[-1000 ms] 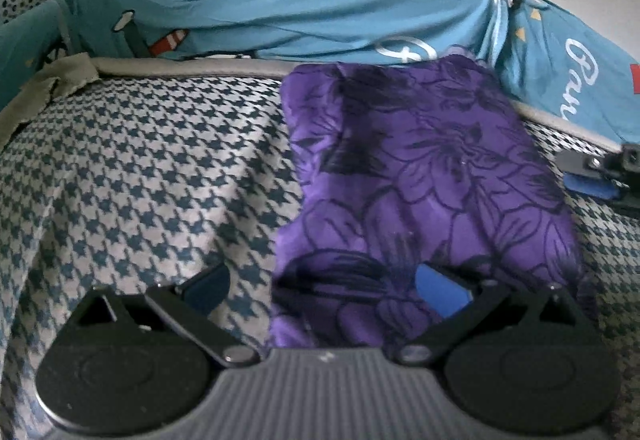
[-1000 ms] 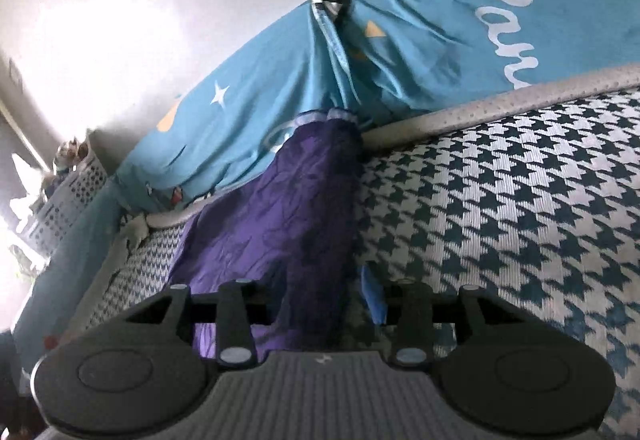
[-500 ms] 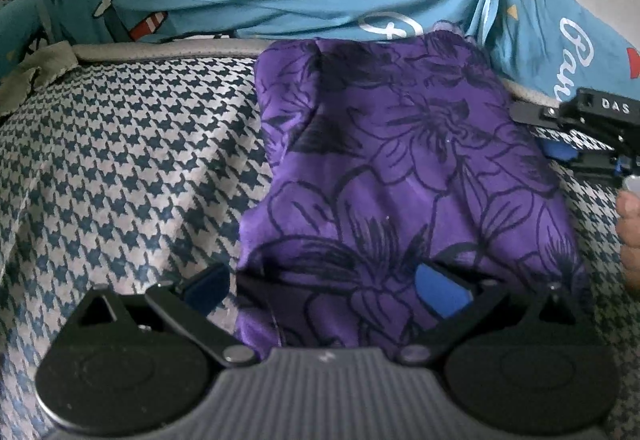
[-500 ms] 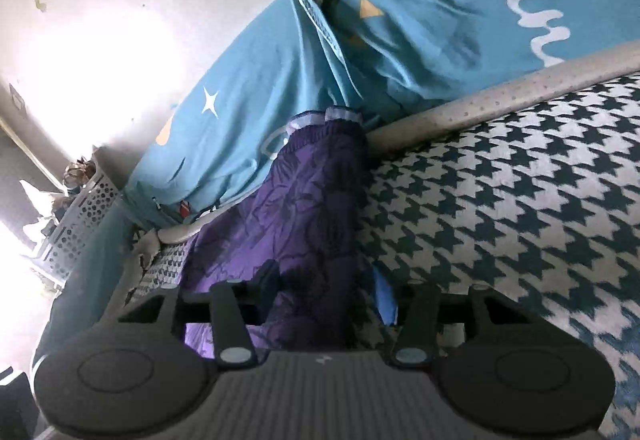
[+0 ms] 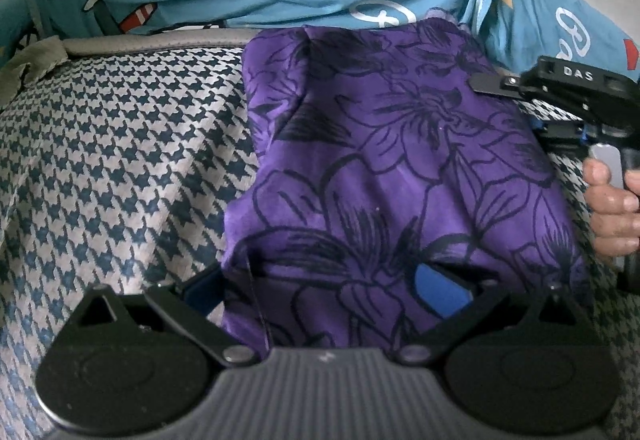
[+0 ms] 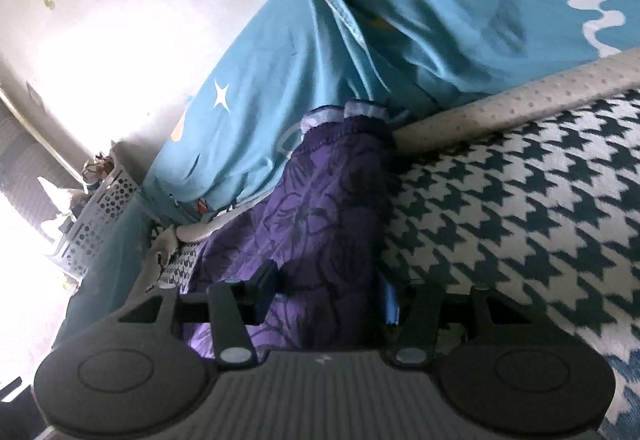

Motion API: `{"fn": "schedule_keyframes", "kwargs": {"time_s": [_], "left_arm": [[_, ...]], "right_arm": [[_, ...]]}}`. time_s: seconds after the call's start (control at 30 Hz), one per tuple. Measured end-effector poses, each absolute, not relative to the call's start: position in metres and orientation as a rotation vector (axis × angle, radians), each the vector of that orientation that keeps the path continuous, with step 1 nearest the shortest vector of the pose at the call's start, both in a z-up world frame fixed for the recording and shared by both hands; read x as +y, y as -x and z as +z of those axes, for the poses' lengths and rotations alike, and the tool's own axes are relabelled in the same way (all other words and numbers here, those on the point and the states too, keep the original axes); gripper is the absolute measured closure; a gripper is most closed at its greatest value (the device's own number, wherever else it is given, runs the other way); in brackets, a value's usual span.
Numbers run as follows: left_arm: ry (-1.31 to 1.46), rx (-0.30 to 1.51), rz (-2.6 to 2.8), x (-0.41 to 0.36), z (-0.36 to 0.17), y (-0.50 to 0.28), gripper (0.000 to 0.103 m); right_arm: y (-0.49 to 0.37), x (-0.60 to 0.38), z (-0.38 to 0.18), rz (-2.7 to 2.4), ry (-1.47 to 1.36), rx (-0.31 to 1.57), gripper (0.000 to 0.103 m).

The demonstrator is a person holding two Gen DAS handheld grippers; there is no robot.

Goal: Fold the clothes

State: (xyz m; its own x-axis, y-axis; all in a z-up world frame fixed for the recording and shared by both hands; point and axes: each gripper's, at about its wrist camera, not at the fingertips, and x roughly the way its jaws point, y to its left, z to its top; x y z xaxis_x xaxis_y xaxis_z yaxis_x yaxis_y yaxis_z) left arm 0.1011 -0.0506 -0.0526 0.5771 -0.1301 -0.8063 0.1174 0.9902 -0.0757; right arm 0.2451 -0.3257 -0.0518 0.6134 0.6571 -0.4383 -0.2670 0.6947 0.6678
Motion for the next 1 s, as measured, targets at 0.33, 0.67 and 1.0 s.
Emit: {"fn": "schedule_keyframes", "kwargs": {"time_s": [0.33,0.67,1.0], "left_arm": [[-0.001,0.944,-0.142,-0.056,-0.055,-0.103,0.000],[0.000,0.918,-0.190,-0.055,-0.049,-0.098,0.000],[-0.001,0.884,-0.353,-0.064,-0.043,-0.081,0.000]], "right_arm": [[-0.249,-0.307,-0.051,0.580,-0.494,0.703,0.077],[-0.218,-0.305,-0.012,0.449,-0.405,0.593,0.086],[-0.169,-0.363,0.018,0.148,-0.376,0.514,0.087]]}}
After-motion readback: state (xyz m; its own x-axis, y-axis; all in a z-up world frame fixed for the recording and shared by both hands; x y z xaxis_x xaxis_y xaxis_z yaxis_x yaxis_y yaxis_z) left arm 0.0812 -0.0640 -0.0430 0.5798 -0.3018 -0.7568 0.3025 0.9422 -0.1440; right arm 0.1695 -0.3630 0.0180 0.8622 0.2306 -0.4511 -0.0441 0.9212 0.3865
